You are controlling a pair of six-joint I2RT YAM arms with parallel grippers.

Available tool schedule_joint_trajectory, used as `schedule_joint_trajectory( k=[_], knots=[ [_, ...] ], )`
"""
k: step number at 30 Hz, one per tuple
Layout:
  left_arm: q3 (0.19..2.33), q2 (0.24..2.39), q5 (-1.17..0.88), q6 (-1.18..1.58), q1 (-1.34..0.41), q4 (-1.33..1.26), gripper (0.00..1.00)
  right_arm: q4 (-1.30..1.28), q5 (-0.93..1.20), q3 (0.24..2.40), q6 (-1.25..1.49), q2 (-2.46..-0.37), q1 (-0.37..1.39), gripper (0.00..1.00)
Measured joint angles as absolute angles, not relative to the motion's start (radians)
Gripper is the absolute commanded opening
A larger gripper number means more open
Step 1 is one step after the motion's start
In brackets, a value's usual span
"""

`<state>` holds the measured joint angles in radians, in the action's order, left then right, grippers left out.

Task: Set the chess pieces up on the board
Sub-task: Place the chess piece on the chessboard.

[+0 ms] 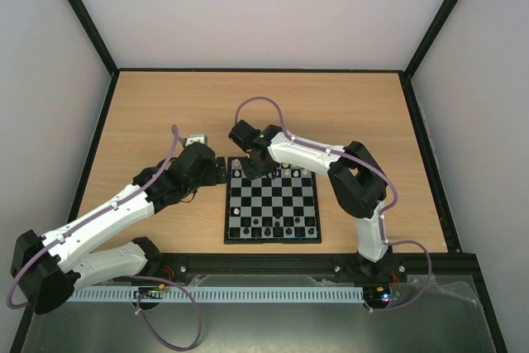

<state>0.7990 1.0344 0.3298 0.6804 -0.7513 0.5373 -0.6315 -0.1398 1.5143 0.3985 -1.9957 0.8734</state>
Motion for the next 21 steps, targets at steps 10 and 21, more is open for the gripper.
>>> schedule_joint_trajectory(
  k=[10, 21],
  knots=[
    [0.799, 1.034, 0.322, 0.679, -0.748, 0.537, 0.99, -0.631, -0.139, 1.517, 0.389, -2.023, 0.861, 0.04],
    [0.797, 1.034, 0.304, 0.674, -0.748, 0.537, 0.99, -0.63, -0.138, 1.529, 0.388, -2.031, 0.857, 0.22]
  ],
)
